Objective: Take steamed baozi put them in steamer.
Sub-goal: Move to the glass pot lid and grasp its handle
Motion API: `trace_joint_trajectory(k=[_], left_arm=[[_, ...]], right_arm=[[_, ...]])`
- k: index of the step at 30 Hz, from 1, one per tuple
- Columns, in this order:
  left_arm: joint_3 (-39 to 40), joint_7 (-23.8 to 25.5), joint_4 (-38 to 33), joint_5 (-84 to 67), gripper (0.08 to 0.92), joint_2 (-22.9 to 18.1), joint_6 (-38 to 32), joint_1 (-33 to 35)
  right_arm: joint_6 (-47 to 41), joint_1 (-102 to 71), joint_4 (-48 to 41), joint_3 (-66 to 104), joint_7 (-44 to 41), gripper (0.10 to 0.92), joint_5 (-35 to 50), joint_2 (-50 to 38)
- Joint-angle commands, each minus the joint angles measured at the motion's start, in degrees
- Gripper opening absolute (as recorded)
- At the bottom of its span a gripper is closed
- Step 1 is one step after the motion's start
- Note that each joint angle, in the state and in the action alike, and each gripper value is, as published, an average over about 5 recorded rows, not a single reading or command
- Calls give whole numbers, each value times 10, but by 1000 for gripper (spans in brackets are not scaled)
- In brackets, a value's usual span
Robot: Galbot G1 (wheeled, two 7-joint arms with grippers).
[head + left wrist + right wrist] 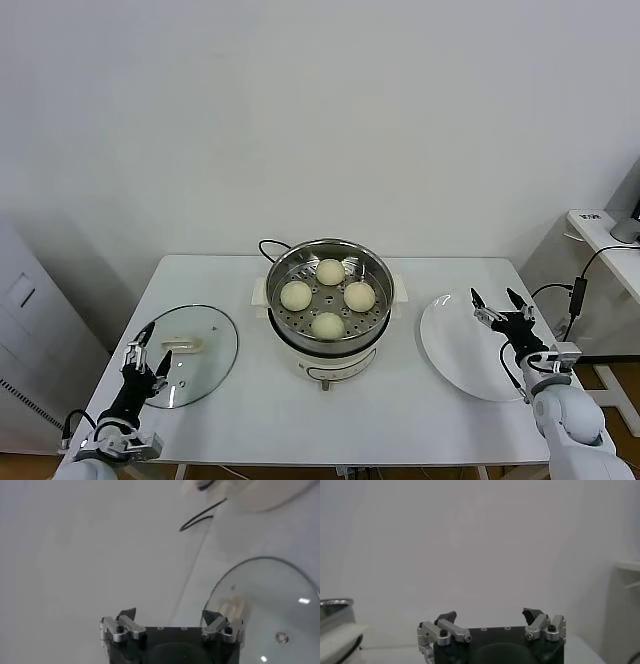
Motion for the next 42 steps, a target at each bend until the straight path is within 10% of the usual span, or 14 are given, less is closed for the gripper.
trace_joint_trajectory(k=[1,42], left_arm=[[-1,-8,71,208,823,-32,-51,-31],[30,-32,239,224,823,-77,-64,-188]], right_arm=[[12,-30,-3,32,-13,823,-23,33],[27,-35,-6,35,-29,823,-47,43]])
